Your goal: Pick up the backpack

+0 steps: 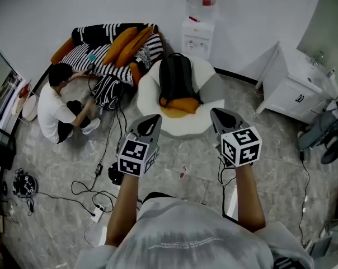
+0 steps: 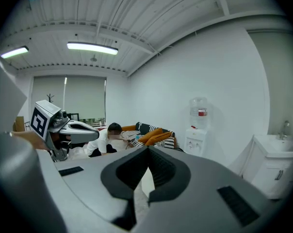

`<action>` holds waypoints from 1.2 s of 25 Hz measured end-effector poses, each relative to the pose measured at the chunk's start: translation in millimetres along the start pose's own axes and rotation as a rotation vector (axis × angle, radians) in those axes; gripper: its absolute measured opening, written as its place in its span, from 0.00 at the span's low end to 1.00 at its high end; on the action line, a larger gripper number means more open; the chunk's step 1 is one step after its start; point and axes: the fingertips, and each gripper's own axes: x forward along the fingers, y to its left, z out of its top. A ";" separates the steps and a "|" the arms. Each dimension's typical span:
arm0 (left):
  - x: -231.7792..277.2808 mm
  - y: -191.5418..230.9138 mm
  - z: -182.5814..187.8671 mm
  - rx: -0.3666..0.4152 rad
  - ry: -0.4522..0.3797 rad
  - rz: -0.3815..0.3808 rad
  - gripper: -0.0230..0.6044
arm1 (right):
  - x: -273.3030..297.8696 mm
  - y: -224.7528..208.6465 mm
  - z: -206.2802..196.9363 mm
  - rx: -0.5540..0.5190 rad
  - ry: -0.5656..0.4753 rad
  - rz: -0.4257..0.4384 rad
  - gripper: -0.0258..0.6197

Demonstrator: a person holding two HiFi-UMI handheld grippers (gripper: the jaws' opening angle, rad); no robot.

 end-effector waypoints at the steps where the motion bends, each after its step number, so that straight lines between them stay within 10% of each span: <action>1: -0.5 -4.6 -0.4 0.001 0.003 0.001 0.03 | -3.1 -1.7 -2.6 0.005 0.001 0.002 0.04; 17: 32.1 -32.7 -14.4 -0.013 0.046 -0.028 0.03 | -4.9 -36.7 -21.8 0.062 -0.002 -0.008 0.04; 30: 124.7 34.4 -19.8 -0.058 0.046 -0.077 0.03 | 81.0 -75.4 -0.1 0.045 0.003 -0.016 0.04</action>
